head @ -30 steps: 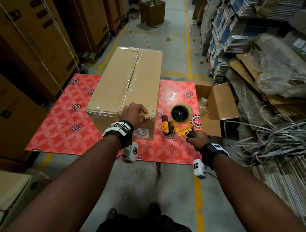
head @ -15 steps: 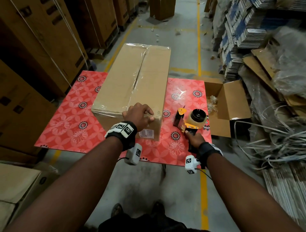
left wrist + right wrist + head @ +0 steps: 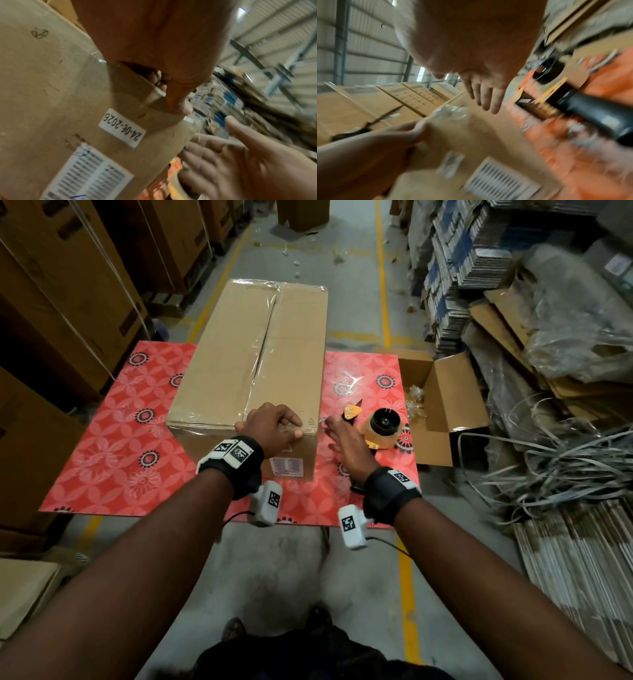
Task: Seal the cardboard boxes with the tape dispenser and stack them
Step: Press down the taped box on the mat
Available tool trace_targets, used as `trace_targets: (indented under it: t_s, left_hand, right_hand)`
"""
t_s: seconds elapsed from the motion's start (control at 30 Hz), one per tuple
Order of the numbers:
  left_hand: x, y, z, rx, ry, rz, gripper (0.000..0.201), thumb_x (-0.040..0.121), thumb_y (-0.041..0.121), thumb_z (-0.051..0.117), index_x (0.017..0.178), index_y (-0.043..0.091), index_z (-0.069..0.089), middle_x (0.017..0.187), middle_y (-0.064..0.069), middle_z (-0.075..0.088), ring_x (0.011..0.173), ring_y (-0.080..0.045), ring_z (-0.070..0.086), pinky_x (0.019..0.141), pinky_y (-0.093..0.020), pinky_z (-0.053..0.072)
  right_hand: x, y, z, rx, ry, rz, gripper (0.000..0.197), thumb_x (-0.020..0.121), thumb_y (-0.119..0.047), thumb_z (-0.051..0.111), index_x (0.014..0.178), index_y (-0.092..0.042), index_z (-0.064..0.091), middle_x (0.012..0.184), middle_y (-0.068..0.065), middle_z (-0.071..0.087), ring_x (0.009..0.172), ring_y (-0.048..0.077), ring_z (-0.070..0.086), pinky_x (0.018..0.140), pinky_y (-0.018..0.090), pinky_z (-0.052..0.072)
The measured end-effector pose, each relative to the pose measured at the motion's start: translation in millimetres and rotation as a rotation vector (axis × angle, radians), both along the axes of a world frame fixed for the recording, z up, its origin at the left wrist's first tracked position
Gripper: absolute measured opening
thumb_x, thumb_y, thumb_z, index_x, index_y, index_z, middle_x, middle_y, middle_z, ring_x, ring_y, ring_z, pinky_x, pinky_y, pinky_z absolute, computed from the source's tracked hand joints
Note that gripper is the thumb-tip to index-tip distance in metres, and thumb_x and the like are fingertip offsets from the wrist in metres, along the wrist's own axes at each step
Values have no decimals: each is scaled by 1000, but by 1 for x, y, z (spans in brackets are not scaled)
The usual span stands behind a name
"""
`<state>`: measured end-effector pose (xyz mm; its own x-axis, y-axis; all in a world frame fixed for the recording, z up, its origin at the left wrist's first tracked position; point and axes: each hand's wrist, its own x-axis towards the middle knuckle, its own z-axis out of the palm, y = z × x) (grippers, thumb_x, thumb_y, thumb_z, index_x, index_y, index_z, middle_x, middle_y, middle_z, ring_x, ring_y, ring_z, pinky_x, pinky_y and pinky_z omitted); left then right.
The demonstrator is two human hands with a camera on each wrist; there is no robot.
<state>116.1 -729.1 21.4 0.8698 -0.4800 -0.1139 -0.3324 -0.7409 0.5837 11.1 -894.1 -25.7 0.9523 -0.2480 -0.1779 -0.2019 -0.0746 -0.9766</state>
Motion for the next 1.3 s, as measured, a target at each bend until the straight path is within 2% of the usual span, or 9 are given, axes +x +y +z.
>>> trace_targets:
  t_s: [0.07,0.17,0.3,0.4,0.5,0.57,0.77,1.07,1.3]
  left_hand:
    - [9,4,1,-132,137,-103,20,81,23,74,83,40,64,89,9,62,83,-11,59,86,-32,50]
    - [15,13,5,-224,241,-157,30,87,1,64,100,28,67,90,2,59,75,-7,54,72,-17,46]
    - [17,17,5,-257,252,-160,37,87,-5,58,106,24,68,89,6,59,73,0,54,67,-8,45]
    - [17,16,7,-269,243,-164,33,88,-3,58,106,21,69,88,6,60,76,-4,55,65,-3,44]
    - [19,20,12,-282,266,-162,21,90,5,62,101,20,71,85,2,64,77,-10,57,68,-10,47]
    - [22,23,15,-227,210,-152,14,89,14,66,97,23,71,89,2,68,81,-10,60,72,-16,45]
    - [26,41,11,-59,-106,-143,10,82,22,71,92,25,70,88,6,64,85,-13,60,77,-26,45]
    - [31,59,-10,-109,-232,-303,19,85,11,65,102,19,67,96,1,51,88,-13,50,83,-30,43]
    - [32,70,-12,-139,-220,-353,38,78,3,69,112,20,64,101,1,49,90,-8,46,84,-20,35]
  right_hand:
    - [-3,27,0,-100,37,111,76,97,-70,23,152,-18,33,154,0,42,140,14,41,117,42,33]
    - [-7,53,-13,-336,55,145,95,94,-74,22,156,-12,-16,166,13,-3,153,25,7,123,48,17]
    - [-18,66,-26,-542,25,164,96,97,-68,27,152,-9,-25,163,14,-20,153,23,-8,125,44,11]
    - [-31,62,-25,-684,39,226,86,101,-62,25,156,-9,-14,165,14,-10,153,24,1,124,41,14]
    - [-35,44,-12,-751,-104,-65,55,106,-44,31,152,-14,35,148,14,49,133,27,49,108,35,37]
    - [-32,32,-4,-681,-220,-270,43,105,-41,37,136,-20,58,126,9,68,114,26,64,94,43,51]
    - [-1,26,9,-685,-264,-47,37,101,-20,56,136,-14,60,152,9,44,138,18,45,114,35,38]
    - [-1,29,-4,-895,-306,0,42,97,-14,60,139,-13,58,150,9,46,135,23,50,110,39,44]
    - [-5,23,10,-898,-158,161,62,90,-14,69,148,-15,46,159,6,33,148,22,28,121,40,27]
